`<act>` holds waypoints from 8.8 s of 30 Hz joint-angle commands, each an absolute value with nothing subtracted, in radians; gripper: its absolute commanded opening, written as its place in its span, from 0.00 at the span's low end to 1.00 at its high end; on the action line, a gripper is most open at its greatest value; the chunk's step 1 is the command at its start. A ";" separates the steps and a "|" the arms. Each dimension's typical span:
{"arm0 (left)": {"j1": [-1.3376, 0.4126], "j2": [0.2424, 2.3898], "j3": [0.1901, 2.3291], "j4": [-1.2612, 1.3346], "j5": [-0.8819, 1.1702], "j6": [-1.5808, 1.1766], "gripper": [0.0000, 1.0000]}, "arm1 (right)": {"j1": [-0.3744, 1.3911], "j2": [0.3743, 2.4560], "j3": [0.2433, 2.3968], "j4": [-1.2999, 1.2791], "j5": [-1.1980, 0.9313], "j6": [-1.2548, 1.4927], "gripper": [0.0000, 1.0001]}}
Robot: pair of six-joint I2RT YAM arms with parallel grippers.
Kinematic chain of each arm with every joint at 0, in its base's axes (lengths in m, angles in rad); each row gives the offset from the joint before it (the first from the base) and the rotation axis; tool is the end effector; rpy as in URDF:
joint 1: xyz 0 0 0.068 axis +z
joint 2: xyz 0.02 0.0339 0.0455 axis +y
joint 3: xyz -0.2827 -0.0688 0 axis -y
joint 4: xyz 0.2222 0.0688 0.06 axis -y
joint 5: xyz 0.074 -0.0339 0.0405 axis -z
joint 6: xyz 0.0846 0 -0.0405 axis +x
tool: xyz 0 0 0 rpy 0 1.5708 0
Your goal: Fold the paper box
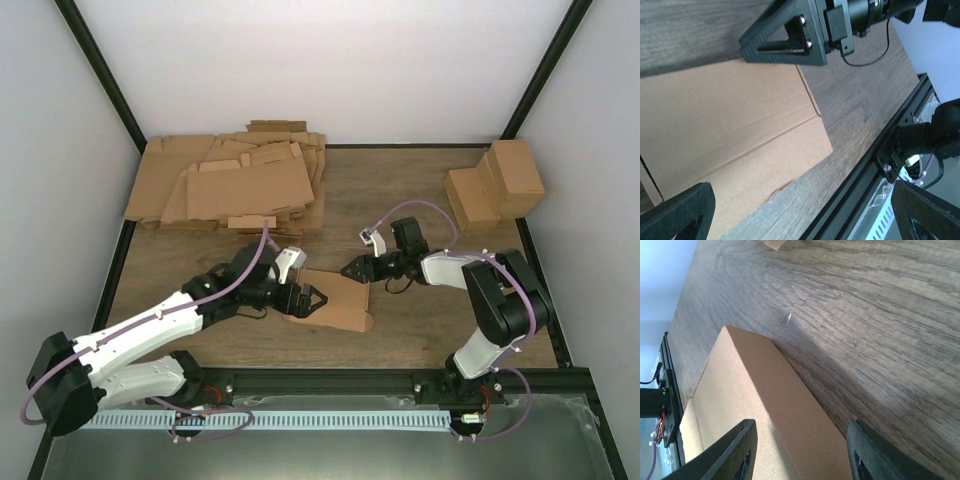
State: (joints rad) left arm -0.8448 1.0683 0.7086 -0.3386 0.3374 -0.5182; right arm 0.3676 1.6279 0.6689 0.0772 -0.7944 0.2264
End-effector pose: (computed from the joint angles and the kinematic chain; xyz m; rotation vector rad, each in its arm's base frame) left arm 0.1323 -0.1912 0.2403 0.5930 2.3967 -1.0484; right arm 0.2560 0.1633 0.1454 -0.5380 2.4058 1.2338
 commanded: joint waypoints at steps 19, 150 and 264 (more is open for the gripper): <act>-0.952 1.007 0.636 -0.255 0.298 -0.629 0.99 | 0.288 1.751 0.645 0.154 -0.790 0.303 0.41; -0.644 1.145 0.793 -0.335 0.199 -0.329 0.51 | 0.611 0.929 0.653 -0.560 -0.209 0.621 0.66; -0.922 1.455 0.980 -0.651 -0.246 -0.423 0.04 | 0.695 1.028 0.708 -0.704 -0.164 0.640 0.02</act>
